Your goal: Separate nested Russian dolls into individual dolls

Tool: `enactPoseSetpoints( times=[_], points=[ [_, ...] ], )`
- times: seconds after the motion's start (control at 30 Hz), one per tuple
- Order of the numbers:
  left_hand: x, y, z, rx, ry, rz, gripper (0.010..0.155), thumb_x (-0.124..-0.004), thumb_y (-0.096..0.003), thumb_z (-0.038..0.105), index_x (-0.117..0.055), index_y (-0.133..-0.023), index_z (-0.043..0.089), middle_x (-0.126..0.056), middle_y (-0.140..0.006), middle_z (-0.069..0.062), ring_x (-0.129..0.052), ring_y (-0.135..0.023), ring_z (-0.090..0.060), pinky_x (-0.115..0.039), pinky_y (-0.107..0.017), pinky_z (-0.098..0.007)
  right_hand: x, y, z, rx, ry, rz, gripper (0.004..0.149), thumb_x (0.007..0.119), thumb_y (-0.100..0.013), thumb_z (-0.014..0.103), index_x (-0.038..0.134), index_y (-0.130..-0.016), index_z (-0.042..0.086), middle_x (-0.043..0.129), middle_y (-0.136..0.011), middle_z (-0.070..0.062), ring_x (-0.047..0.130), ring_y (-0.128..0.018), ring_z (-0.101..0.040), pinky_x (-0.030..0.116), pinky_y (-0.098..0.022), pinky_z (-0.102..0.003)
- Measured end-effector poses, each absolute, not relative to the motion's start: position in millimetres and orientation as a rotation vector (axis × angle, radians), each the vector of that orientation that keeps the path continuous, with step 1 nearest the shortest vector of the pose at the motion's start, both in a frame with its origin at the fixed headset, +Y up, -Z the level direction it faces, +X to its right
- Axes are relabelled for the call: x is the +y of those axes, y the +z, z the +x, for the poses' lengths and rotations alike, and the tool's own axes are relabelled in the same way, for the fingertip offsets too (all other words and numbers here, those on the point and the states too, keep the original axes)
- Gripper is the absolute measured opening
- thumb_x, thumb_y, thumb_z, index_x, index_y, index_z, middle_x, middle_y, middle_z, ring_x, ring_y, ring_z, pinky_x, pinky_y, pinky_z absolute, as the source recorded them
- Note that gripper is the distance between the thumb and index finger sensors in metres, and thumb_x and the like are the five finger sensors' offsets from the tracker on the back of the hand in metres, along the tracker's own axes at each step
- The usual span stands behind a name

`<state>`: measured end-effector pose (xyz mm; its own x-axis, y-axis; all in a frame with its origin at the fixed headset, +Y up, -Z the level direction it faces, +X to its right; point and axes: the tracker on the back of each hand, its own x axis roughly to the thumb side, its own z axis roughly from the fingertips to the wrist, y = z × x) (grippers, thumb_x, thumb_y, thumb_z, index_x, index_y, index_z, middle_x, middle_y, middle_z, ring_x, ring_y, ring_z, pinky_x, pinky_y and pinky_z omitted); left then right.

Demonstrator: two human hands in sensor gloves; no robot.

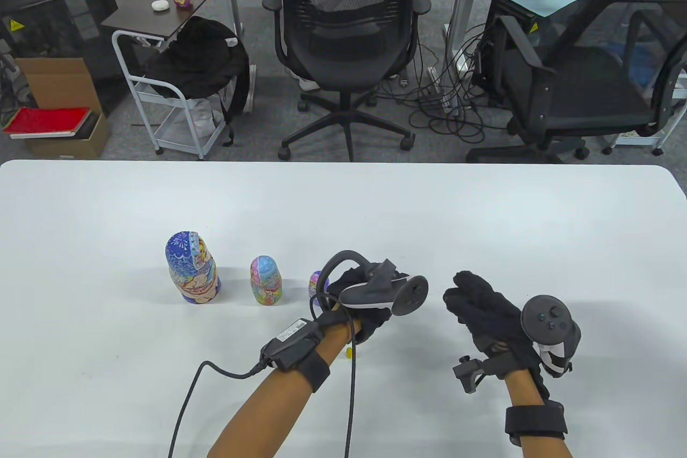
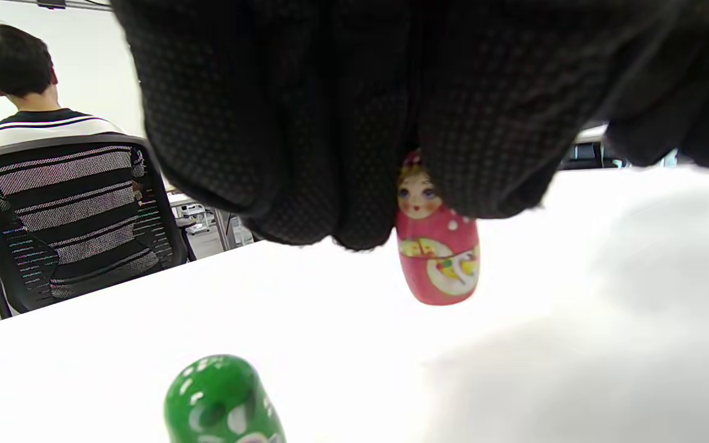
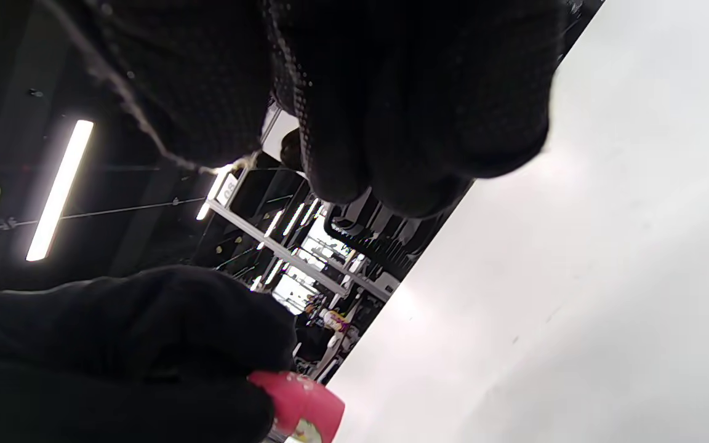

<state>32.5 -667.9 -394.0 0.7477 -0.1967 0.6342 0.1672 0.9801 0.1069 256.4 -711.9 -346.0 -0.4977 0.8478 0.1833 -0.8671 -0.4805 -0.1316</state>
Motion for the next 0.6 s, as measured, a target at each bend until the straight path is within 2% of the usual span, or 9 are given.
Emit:
enactPoseSetpoints(
  times=[0.27, 0.6],
  points=[
    [-693.8, -409.1, 50.9, -0.733, -0.304, 0.033, 0.046, -0.090, -0.0452, 0.042, -0.082, -0.089, 0.029, -0.100, -0.081, 0.003, -0.105, -0.070, -0.020, -0.093, -0.052, -0.033, -715.7, -350.0, 267.9, -0.236, 2.117, 0.073, 0.064, 0.091, -0.043, 0.033, 0.073, -0.096, 0.000, 0.102, -0.071, -0.021, 0.103, -0.058, -0.037, 0.091, -0.040, -0.039],
    [-712.7, -421.0, 54.3, -0.730, -0.354, 0.011, 0.046, -0.090, -0.0454, 0.042, -0.081, -0.089, 0.030, -0.100, -0.082, 0.003, -0.104, -0.072, -0.020, -0.092, -0.054, -0.034, -718.1, -352.0, 270.1, -0.221, 2.124, 0.063, 0.065, 0.091, -0.043, 0.033, 0.072, -0.096, 0.000, 0.103, -0.071, -0.020, 0.103, -0.058, -0.037, 0.091, -0.040, -0.039]
  ],
)
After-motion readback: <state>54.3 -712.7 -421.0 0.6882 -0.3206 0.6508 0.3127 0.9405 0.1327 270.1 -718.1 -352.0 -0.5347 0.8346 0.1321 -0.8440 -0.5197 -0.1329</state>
